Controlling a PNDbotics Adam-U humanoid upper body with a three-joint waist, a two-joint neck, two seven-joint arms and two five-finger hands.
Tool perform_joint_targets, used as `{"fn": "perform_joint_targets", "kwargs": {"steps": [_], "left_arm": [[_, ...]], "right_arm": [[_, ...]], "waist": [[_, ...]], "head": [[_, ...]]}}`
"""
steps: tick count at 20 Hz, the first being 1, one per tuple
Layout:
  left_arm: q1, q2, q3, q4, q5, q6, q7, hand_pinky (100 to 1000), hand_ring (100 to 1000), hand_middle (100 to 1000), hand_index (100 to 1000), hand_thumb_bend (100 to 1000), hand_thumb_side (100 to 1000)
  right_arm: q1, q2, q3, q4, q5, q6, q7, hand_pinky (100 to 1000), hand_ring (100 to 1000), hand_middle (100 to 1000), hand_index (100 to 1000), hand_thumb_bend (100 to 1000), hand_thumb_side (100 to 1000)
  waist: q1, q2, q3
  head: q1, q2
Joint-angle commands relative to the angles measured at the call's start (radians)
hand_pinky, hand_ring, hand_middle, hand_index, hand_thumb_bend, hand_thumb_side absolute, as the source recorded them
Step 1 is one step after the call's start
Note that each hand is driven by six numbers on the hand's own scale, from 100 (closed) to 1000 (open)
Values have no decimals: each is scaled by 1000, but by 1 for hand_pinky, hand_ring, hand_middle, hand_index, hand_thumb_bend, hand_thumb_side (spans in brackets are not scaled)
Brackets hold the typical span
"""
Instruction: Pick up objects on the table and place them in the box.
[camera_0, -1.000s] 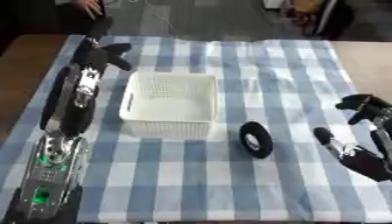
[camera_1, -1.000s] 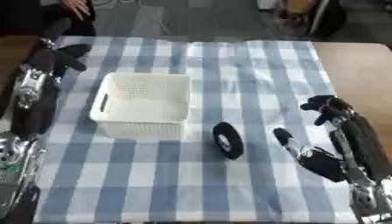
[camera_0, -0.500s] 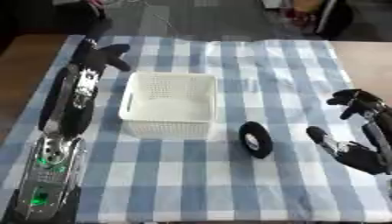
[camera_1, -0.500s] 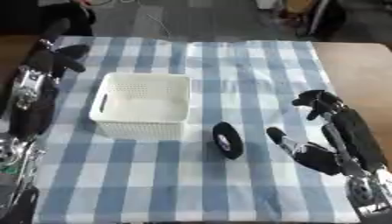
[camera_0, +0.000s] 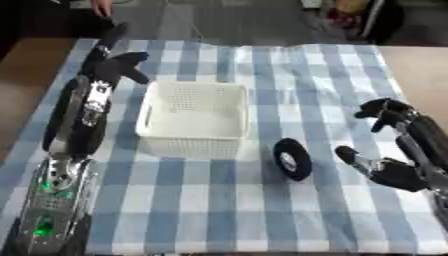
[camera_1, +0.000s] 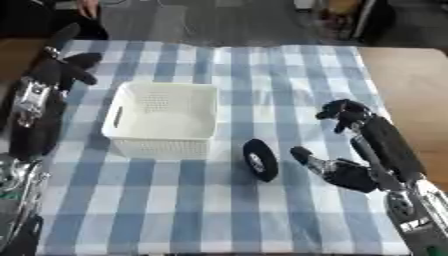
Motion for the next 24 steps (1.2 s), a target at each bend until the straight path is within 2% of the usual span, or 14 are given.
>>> {"fn": "perform_joint_targets", "kwargs": {"steps": [1,11,18,19,20,24], "left_arm": [[-15,3,-4,-13,3,-1,-5,914,780,1000,560,100,917],[-17,2,-7,-12,5,-1,-11,916,782,1000,559,100,918],[-18,1,-9,-11,7,-1,-14,917,782,1000,559,100,918],[-18,1,-9,-11,7,-2,-14,917,782,1000,559,100,918],[-18,1,-9,-11,7,-1,-14,917,783,1000,559,100,918],[-18,1,-10,-11,8,-2,-15,917,783,1000,558,100,917]], "right_arm": [[-26,-30,2,5,-7,-5,7,657,551,765,765,638,880],[-68,-36,32,46,-6,-24,30,657,559,768,766,639,873],[-94,-41,59,36,-3,-46,54,656,562,769,767,639,873],[-95,-40,62,34,-2,-48,58,656,563,769,767,662,867],[-96,-38,67,33,-2,-51,62,656,563,770,767,639,870],[-100,-31,81,32,2,-61,76,656,564,770,767,639,869]], "waist": [[1,-6,2],[3,-5,4],[4,-5,5],[4,-5,5],[4,-5,5],[4,-5,6]], "head": [[-13,1],[-21,1],[-24,1],[-24,1],[-24,1],[-23,1]]}}
